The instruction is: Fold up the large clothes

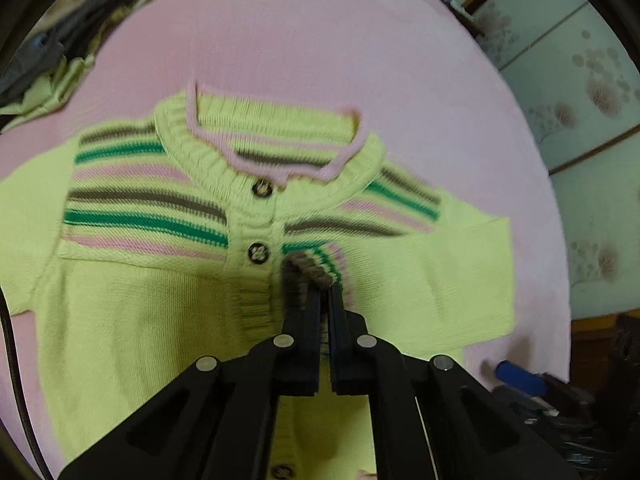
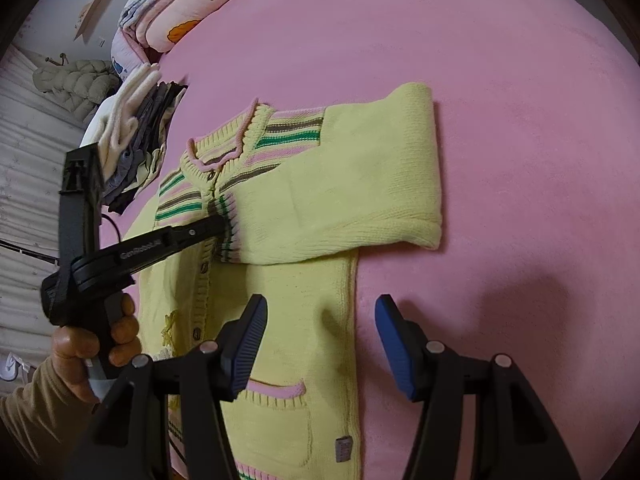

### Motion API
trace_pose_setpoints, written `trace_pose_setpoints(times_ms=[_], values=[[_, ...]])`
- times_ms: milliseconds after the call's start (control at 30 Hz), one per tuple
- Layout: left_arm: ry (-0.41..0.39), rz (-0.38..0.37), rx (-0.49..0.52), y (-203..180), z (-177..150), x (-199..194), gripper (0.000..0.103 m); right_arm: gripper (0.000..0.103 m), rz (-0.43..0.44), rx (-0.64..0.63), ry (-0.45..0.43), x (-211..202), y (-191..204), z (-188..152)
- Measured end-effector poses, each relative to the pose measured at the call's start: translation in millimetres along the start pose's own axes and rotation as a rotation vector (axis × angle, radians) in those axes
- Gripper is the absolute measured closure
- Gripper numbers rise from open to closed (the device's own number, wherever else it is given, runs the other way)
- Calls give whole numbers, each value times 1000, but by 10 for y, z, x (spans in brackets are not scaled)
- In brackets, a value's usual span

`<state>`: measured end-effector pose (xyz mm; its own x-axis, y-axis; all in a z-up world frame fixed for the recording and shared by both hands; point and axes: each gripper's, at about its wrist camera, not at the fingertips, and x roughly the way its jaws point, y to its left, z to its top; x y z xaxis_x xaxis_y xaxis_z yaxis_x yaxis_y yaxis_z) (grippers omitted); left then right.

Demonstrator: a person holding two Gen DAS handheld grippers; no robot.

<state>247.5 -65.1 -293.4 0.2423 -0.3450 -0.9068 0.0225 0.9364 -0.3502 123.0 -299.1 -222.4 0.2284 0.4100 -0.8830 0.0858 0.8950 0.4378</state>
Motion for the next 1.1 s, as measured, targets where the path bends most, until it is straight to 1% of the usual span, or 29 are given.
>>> trace_pose_setpoints(times_ms=[100,167,233,300,367,533,633,733,767,800,833,867,933,967,1033,1067,1100], values=[[-73,-17,-10,-113,40,-312,102,47,-18,-3,-13,-40,-49,10],[-132,-23,-17,-112,97,-548,102,47,-34,-6,-20,-55,-77,24],[-189,-3,-26,-33,159,-772,102,47,-43,-10,-26,-53,-98,39],[-224,34,-35,115,261,-908,102,47,-60,-20,-29,-30,-95,60],[-239,70,-47,255,322,-963,102,47,-75,-34,-32,9,-71,78],[-202,162,-116,714,249,-858,102,47,-119,-83,-42,140,36,139],[-187,179,-129,873,155,-708,102,47,-152,-137,-54,220,123,175],[-157,186,-160,1027,130,-532,102,59,-182,-187,-59,309,196,205],[-155,183,-170,1051,110,-460,102,67,-196,-203,-54,355,222,213],[-159,182,-175,1065,115,-434,102,73,-206,-215,-52,387,242,224],[-166,181,-177,1072,125,-420,102,76,-223,-228,-49,430,268,238],[-176,181,-175,1073,135,-419,101,82,-238,-238,-45,467,280,246],[-185,196,-163,1081,161,-386,101,85,-276,-233,-36,537,274,264],[-171,211,-160,1081,157,-366,101,85,-283,-219,-29,557,249,263],[-101,244,-181,1179,156,-229,99,85,-287,-191,-17,581,210,256],[-82,231,-202,1241,145,-202,99,85,-288,-186,-14,578,206,249],[-84,206,-226,1294,134,-217,99,85,-288,-180,-6,562,201,246]])
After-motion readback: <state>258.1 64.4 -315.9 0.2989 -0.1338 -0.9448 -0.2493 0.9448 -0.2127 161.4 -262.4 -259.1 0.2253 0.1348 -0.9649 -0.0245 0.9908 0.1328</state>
